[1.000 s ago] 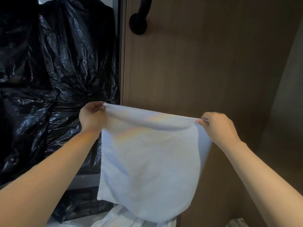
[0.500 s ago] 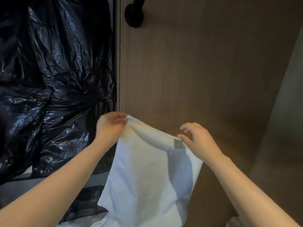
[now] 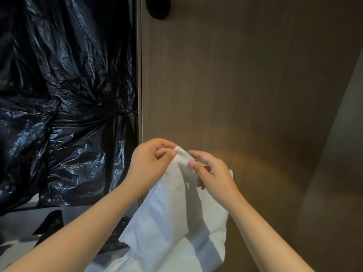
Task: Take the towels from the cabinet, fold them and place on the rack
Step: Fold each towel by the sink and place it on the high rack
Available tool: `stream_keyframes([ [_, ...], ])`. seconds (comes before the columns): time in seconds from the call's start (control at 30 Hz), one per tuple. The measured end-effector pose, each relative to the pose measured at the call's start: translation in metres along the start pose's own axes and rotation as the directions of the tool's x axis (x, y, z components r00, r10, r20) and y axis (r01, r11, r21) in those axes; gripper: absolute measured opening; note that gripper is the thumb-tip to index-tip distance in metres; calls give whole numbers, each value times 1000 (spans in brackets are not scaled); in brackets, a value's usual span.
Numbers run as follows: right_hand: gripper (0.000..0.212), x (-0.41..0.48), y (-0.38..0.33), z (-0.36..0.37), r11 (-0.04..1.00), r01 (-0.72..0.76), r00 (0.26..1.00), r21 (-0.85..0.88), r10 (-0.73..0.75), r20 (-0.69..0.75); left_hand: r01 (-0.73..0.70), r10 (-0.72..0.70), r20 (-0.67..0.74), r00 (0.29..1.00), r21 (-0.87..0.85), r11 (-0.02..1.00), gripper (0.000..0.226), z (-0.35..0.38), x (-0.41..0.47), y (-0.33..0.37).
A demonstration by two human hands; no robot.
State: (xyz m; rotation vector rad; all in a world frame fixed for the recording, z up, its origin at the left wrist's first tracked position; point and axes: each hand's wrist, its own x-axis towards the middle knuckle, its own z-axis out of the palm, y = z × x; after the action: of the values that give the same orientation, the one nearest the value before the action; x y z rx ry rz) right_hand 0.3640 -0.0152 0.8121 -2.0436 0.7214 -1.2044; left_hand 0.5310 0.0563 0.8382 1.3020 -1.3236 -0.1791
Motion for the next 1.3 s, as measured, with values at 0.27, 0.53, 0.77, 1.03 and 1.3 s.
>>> stream_keyframes([
  [0.27, 19, -5, -6, -1, 999, 3, 999, -33, -4, -50, 86, -74, 93, 993, -133, 987, 34, 3, -14, -6],
  [0.53, 10, -7, -12, -5, 999, 2, 1000, 54, -1, -8, 110, -97, 69, 993, -224, 968, 26, 8, -30, -17],
  [0.77, 12, -4, -22, -7, 1000, 20, 1000, 4, -20, -10, 29, -17, 69, 997, -185, 982, 16, 16, -36, -15],
  [1.03, 13, -3, -21, -14, 1000, 11, 991, 13, -9, -133, 15, 0, 180, 984, -87, 996, 8, 15, -36, -26],
  [1.3, 16, 10, -26, -33, 997, 45, 965, -66, -61, -257, 41, -43, 239, 970, 12, 999, 21, 19, -44, -35],
])
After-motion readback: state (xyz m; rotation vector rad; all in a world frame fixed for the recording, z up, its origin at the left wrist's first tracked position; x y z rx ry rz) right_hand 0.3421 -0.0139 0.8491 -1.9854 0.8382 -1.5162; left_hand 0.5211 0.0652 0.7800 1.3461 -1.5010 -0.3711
